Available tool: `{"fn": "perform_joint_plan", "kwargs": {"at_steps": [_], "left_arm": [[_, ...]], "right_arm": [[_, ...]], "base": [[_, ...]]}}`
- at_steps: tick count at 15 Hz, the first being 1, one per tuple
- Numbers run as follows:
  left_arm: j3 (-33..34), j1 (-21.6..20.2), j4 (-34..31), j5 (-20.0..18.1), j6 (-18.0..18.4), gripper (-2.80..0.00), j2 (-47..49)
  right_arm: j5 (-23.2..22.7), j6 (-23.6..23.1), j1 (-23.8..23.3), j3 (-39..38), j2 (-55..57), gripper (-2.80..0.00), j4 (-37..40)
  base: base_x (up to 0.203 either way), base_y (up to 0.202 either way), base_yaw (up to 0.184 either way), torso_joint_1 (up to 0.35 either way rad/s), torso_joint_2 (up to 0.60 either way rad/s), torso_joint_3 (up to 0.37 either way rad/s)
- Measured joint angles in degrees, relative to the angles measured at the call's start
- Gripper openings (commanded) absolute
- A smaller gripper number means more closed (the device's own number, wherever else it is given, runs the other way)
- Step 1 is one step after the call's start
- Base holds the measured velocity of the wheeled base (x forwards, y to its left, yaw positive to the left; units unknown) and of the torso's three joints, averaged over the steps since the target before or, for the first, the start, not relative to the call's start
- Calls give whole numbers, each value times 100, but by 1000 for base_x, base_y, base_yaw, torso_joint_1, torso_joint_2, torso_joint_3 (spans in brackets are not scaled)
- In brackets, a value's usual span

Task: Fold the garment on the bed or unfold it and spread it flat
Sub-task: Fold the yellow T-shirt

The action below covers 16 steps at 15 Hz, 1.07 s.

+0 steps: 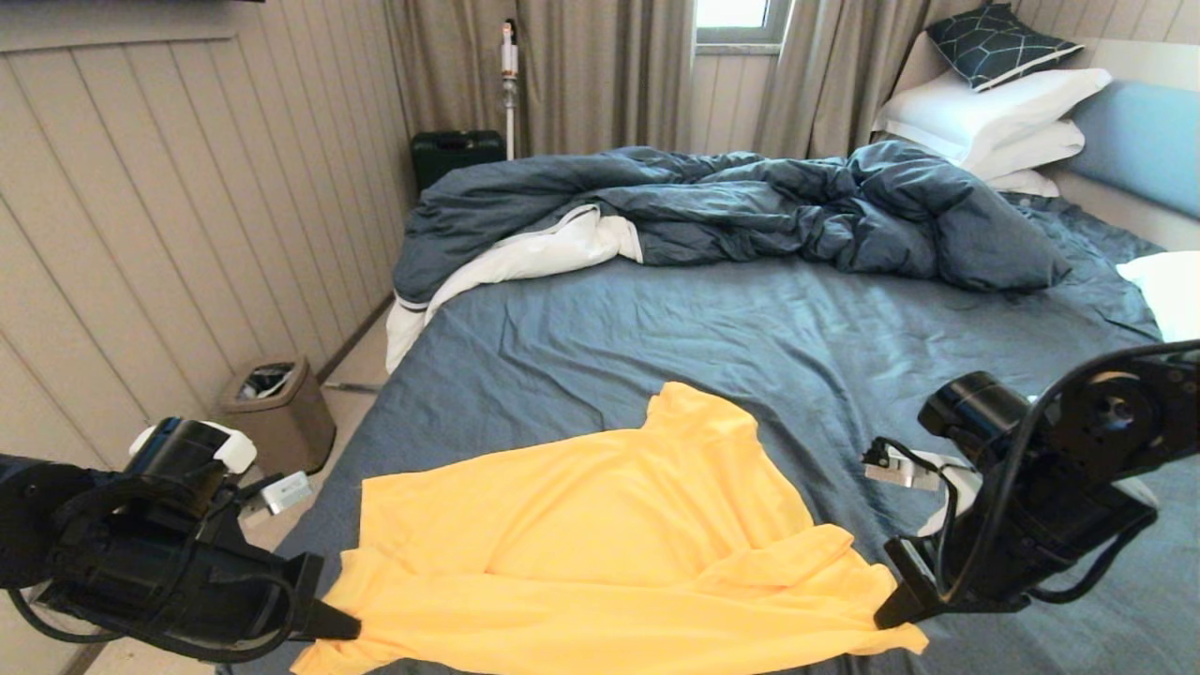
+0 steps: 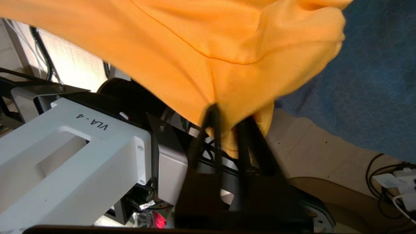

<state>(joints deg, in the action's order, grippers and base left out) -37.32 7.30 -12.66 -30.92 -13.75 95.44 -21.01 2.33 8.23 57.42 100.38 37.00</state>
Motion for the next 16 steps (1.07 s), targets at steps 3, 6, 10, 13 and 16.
{"fn": "perform_joint_plan", "kwargs": {"at_steps": [3,6,10,13,16], "left_arm": [[178,0,-2,16,59,0,-245],[314,-4,-51,18,158,0,-534],[274,-50,10,272,163,0,-836],[114,-52,208,271,122,0,-768],[-206,-123,465,241,80,-280,-493]], "right_arm": [[-1,-120,-5,-102,-16,0,14],[-10,-262,-21,-205,-84,0,19],[-37,-221,-99,-38,-229,0,19],[-48,-121,-101,271,-223,0,21],[-80,214,-99,782,-73,0,11]], "base": [[0,0,0,0,0,0],[0,0,0,0,0,0],[0,0,0,0,0,0],[0,0,0,0,0,0],[0,0,0,0,0,0]]}}
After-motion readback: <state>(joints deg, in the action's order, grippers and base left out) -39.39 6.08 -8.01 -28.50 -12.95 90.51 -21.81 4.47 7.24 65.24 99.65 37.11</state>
